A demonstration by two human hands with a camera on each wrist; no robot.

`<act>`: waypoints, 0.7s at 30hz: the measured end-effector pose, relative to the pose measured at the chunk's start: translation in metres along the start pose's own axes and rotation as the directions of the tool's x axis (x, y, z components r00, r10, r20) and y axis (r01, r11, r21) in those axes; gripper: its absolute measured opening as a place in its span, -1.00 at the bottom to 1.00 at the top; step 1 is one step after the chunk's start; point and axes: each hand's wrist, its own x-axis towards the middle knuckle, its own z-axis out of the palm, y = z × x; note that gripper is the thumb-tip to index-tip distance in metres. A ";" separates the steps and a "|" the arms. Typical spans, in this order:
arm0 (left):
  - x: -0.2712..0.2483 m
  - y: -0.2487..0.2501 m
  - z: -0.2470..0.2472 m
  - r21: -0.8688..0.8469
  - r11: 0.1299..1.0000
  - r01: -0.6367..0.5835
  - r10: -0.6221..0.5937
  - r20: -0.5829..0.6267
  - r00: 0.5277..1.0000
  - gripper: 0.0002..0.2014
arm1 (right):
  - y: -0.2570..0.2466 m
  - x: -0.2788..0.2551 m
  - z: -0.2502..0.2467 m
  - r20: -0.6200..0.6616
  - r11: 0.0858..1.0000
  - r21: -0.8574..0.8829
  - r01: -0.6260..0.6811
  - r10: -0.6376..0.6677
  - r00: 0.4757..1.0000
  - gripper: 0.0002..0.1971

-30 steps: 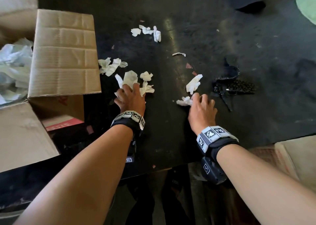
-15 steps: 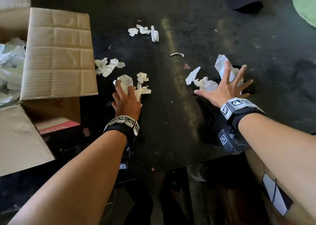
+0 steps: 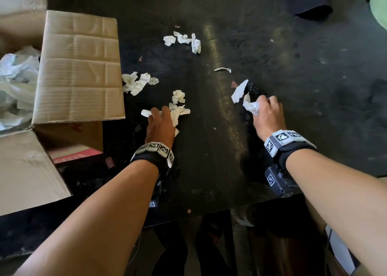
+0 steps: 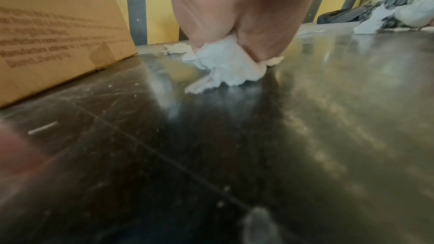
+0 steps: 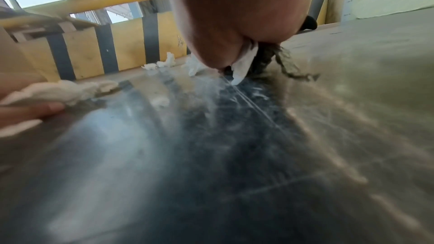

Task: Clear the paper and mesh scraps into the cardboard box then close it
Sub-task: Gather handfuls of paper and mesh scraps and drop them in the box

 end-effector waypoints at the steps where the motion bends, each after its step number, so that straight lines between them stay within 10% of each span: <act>1: 0.000 0.003 -0.004 -0.006 1.000 -0.009 0.009 0.011 1.000 -0.62 | -0.005 -0.002 -0.004 0.007 1.000 0.028 0.006 -0.006 1.000 -0.84; 13: 0.000 0.064 -0.188 -0.341 0.919 -0.200 0.114 -0.255 0.960 -0.70 | -0.145 0.017 -0.139 -0.132 0.936 0.320 0.149 -0.112 0.985 -0.86; 21: 0.016 -0.044 -0.337 -0.372 0.923 -0.097 -0.085 -0.444 0.892 -0.61 | -0.310 0.021 -0.195 -0.182 0.833 0.397 0.385 -0.340 0.923 -0.77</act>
